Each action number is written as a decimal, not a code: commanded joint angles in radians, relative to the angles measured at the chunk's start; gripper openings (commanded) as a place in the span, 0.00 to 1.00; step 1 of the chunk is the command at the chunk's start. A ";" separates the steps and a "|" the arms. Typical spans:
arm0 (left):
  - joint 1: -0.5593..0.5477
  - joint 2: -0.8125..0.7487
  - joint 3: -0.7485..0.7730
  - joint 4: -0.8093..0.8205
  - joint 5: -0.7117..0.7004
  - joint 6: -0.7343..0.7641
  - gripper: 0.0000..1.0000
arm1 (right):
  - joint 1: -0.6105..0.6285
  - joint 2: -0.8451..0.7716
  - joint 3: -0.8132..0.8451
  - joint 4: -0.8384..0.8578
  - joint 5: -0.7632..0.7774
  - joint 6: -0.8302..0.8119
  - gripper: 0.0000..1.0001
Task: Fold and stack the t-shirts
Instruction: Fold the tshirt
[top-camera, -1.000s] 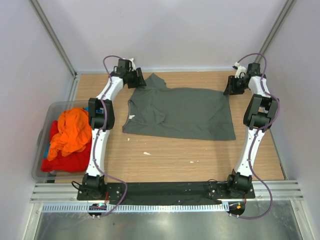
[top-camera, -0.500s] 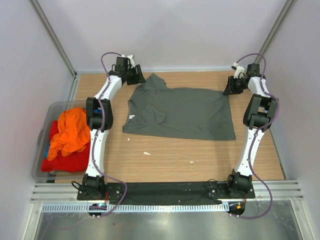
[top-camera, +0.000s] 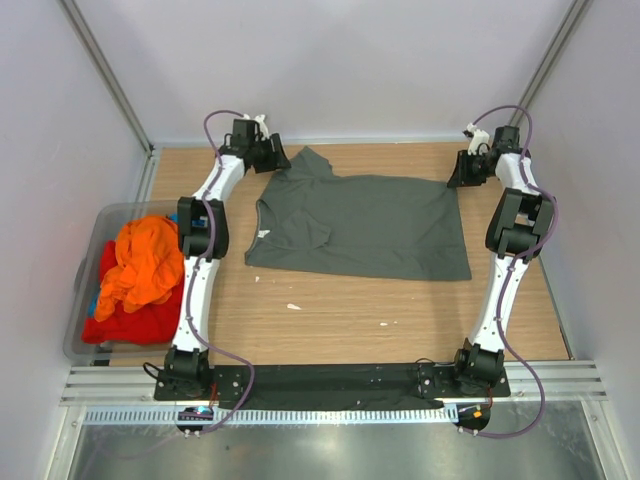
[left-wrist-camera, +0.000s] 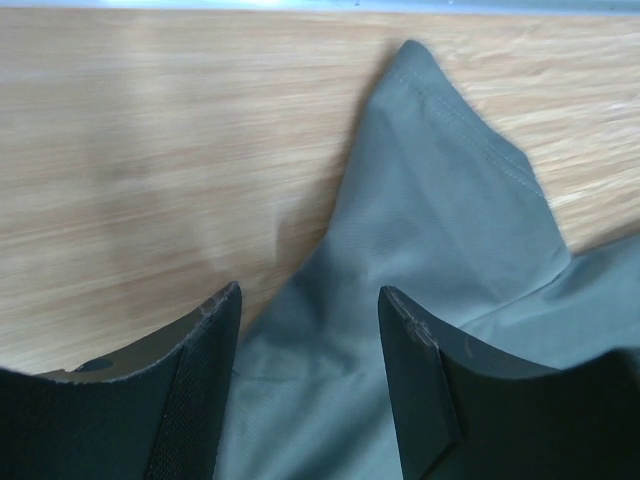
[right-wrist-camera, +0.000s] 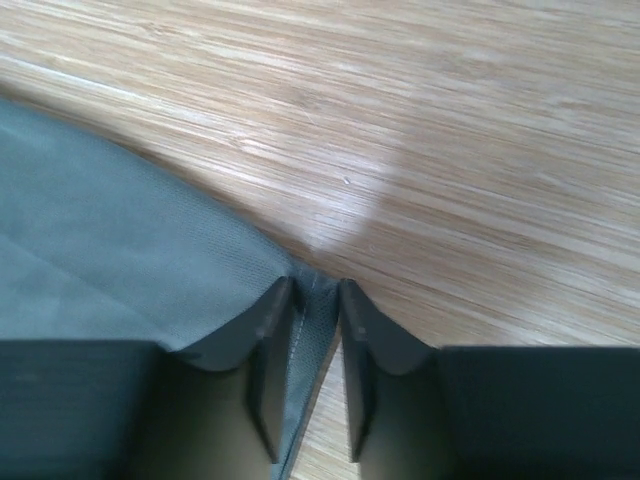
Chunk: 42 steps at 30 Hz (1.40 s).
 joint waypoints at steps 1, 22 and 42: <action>0.003 0.033 0.040 0.025 0.041 0.008 0.59 | -0.003 0.000 0.029 0.048 -0.029 0.011 0.29; -0.009 -0.232 -0.138 0.174 0.077 0.046 0.00 | -0.001 -0.264 -0.449 0.628 -0.008 0.097 0.01; -0.009 -0.381 -0.393 0.236 0.055 0.123 0.00 | -0.001 -0.488 -0.903 1.171 0.004 0.020 0.01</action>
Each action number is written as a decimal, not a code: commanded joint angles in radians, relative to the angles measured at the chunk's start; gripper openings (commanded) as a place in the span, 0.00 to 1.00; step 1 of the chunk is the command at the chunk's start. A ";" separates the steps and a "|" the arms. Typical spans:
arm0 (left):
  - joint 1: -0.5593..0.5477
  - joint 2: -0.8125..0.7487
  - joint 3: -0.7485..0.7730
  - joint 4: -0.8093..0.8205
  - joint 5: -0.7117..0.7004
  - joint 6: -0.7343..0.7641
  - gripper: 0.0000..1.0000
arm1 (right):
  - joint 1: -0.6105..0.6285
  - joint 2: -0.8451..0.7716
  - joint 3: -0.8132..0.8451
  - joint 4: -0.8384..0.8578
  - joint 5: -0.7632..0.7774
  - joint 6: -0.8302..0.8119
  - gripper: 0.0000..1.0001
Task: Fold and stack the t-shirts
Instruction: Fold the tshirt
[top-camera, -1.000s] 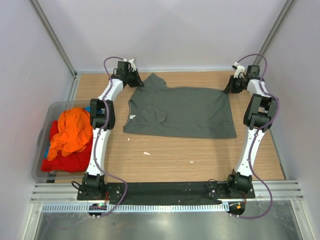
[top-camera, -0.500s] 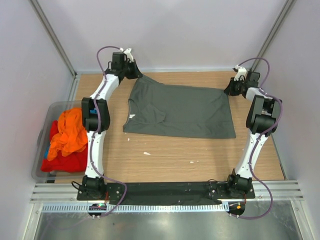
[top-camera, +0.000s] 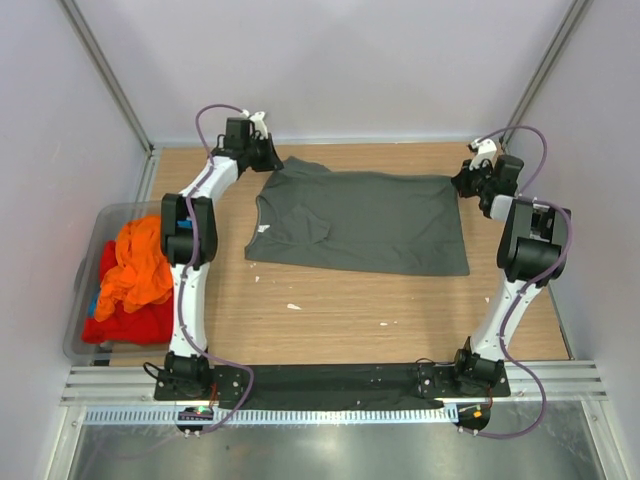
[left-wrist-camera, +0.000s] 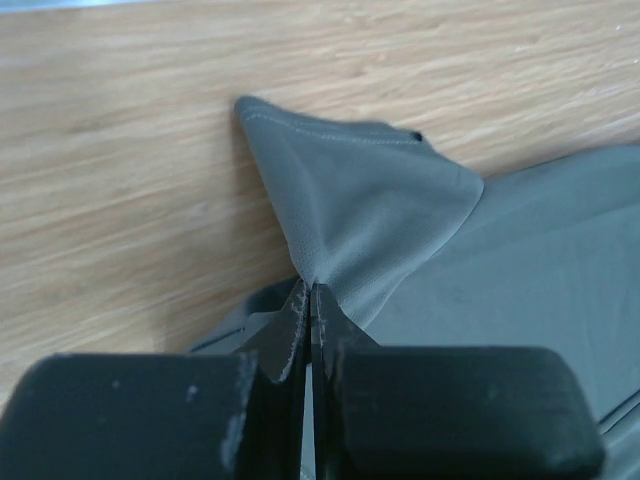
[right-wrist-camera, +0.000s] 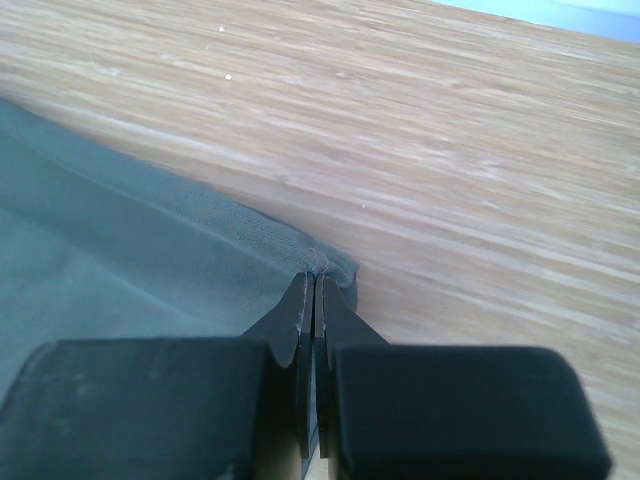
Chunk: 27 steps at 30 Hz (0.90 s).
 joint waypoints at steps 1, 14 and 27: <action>-0.001 -0.107 -0.025 0.055 -0.012 0.044 0.00 | -0.001 -0.104 -0.076 0.195 0.002 -0.052 0.01; -0.001 -0.259 -0.218 0.058 -0.086 0.073 0.00 | 0.000 -0.204 -0.291 0.433 0.140 -0.014 0.01; -0.020 -0.365 -0.381 0.028 -0.141 0.113 0.00 | 0.051 -0.365 -0.554 0.577 0.241 -0.018 0.01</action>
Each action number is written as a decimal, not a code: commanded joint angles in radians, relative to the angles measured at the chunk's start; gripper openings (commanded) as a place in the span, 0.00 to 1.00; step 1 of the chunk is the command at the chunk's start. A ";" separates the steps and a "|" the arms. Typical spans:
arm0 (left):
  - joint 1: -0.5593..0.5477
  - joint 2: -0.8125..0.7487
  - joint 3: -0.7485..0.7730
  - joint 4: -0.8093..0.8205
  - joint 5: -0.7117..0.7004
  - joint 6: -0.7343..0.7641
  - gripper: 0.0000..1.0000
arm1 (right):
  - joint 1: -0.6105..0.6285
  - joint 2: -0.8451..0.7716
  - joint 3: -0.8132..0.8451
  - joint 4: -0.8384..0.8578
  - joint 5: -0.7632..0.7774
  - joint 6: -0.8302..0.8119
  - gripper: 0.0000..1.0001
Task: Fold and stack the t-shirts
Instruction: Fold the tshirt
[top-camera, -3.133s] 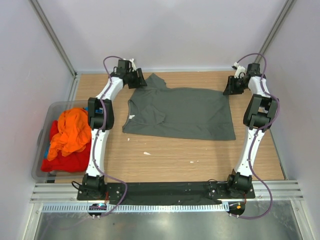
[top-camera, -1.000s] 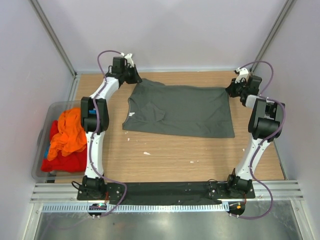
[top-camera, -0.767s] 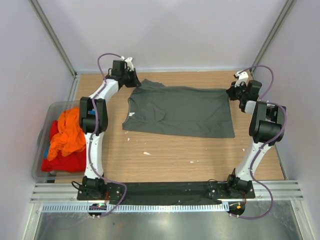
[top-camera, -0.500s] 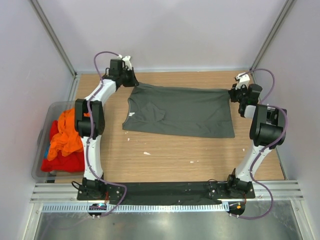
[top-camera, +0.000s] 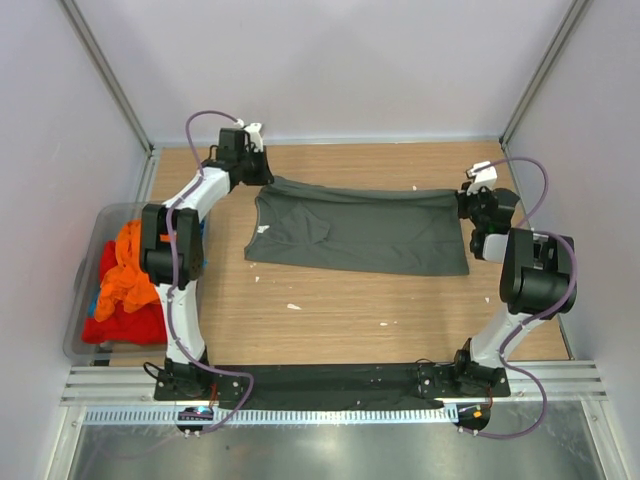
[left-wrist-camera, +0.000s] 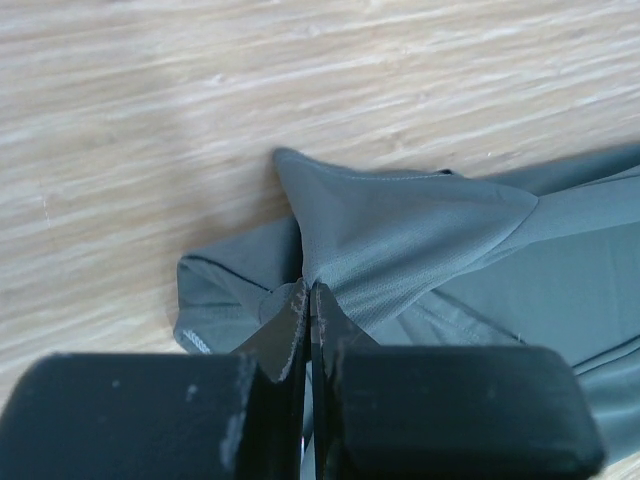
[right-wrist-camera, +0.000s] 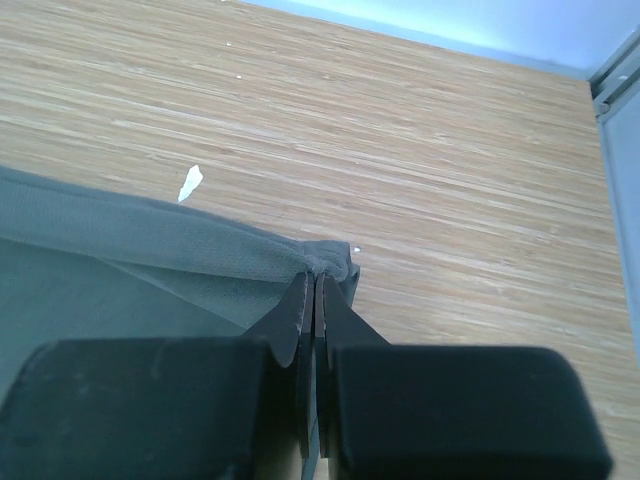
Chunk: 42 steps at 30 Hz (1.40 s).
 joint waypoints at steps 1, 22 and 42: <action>-0.006 -0.077 -0.020 0.001 -0.038 0.035 0.00 | 0.016 -0.072 -0.036 0.108 0.083 -0.031 0.01; -0.053 -0.159 -0.149 -0.145 -0.100 0.050 0.00 | 0.028 -0.218 -0.126 -0.107 0.241 -0.015 0.01; -0.082 -0.205 -0.212 -0.222 -0.174 0.059 0.07 | 0.045 -0.294 -0.053 -0.503 0.305 -0.035 0.13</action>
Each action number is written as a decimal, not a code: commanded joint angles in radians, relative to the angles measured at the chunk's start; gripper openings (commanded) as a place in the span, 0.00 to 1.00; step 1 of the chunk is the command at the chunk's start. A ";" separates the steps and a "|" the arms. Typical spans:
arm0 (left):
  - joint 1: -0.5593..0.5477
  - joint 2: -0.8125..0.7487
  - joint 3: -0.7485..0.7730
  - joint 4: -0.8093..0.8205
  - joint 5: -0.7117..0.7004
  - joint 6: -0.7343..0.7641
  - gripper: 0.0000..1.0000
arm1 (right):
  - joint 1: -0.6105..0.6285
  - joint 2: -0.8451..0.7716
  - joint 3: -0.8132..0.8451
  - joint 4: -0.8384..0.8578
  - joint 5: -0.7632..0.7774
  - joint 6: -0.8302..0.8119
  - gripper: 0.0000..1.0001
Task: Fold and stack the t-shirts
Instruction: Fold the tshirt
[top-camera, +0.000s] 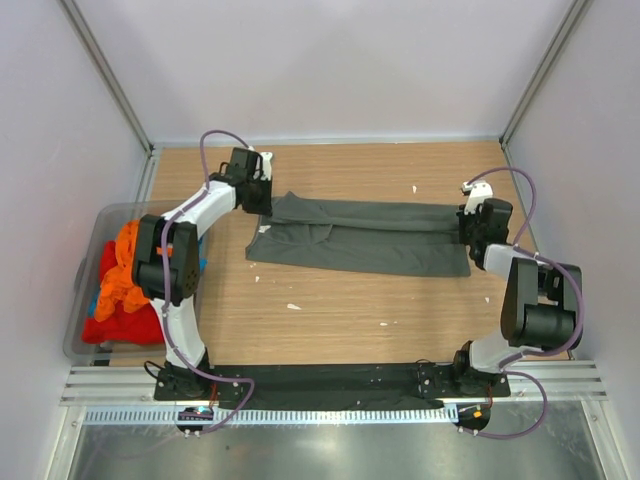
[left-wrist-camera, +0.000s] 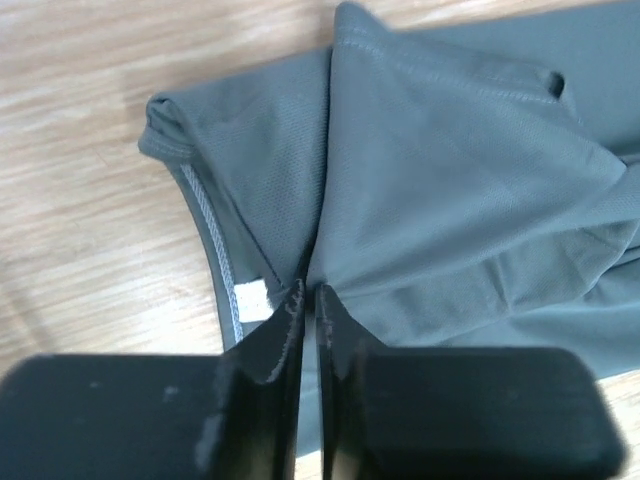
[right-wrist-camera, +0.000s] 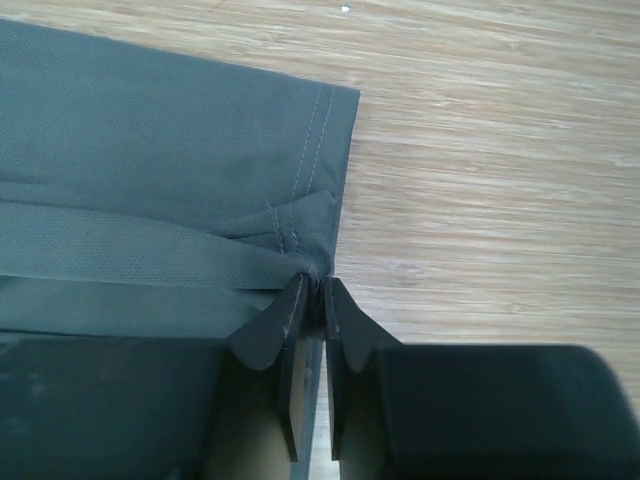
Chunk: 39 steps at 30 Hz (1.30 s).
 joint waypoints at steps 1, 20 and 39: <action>-0.005 -0.053 -0.001 -0.051 -0.027 0.014 0.10 | 0.000 -0.072 0.068 -0.055 0.049 0.009 0.19; -0.069 -0.074 0.085 -0.142 -0.016 -0.099 0.31 | 0.003 0.071 0.505 -0.653 0.049 0.567 0.36; -0.069 0.068 0.157 -0.302 -0.226 -0.246 0.35 | 0.005 0.226 0.528 -0.761 0.199 0.628 0.18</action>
